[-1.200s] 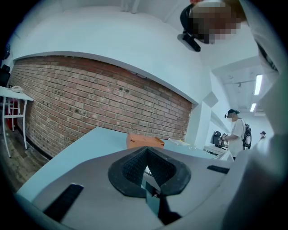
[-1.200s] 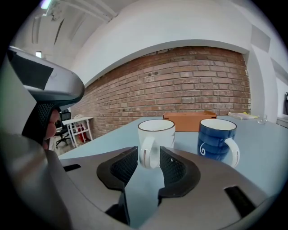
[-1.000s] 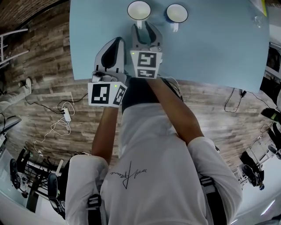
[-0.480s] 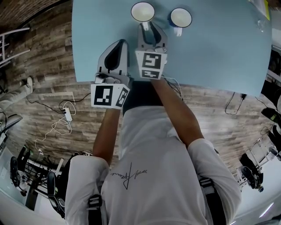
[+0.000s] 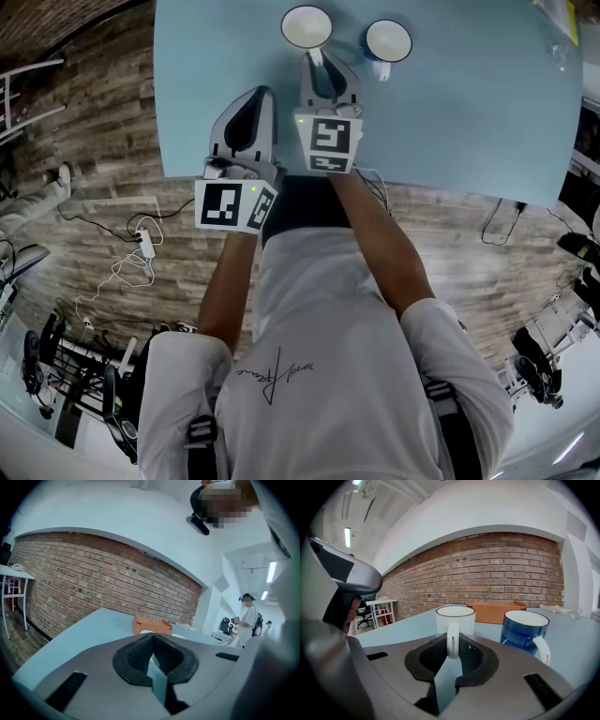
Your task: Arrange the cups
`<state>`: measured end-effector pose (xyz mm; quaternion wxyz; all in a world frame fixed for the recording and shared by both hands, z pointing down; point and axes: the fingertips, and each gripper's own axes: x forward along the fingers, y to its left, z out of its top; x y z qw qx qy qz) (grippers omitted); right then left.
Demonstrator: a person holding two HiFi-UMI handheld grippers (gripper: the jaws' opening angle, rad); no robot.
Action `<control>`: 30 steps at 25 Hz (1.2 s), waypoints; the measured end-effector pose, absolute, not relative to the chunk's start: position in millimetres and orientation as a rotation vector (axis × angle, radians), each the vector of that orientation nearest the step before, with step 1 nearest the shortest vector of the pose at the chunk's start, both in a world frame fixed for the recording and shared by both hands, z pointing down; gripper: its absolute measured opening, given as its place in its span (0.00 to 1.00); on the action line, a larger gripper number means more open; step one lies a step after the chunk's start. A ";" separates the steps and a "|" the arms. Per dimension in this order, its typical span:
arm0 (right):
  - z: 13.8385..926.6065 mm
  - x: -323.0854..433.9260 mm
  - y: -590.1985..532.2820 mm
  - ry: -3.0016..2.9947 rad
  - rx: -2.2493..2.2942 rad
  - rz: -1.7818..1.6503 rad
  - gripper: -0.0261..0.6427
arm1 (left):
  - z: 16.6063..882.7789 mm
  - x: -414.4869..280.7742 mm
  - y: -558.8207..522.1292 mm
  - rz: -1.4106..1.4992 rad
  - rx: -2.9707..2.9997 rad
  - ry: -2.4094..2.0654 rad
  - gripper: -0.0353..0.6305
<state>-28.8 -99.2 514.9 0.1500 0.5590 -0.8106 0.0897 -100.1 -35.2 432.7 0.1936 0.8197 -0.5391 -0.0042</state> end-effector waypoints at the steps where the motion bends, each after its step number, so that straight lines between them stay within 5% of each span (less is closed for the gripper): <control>1: 514.8 -28.2 -98.7 -2.335 1.599 0.263 0.14 | 433.1 -100.1 -35.2 -0.011 2.298 -1.512 0.06; 30: 481.1 -16.3 -83.3 -2.435 1.518 0.355 0.14 | 425.5 -94.6 -49.9 -0.025 2.308 -1.516 0.06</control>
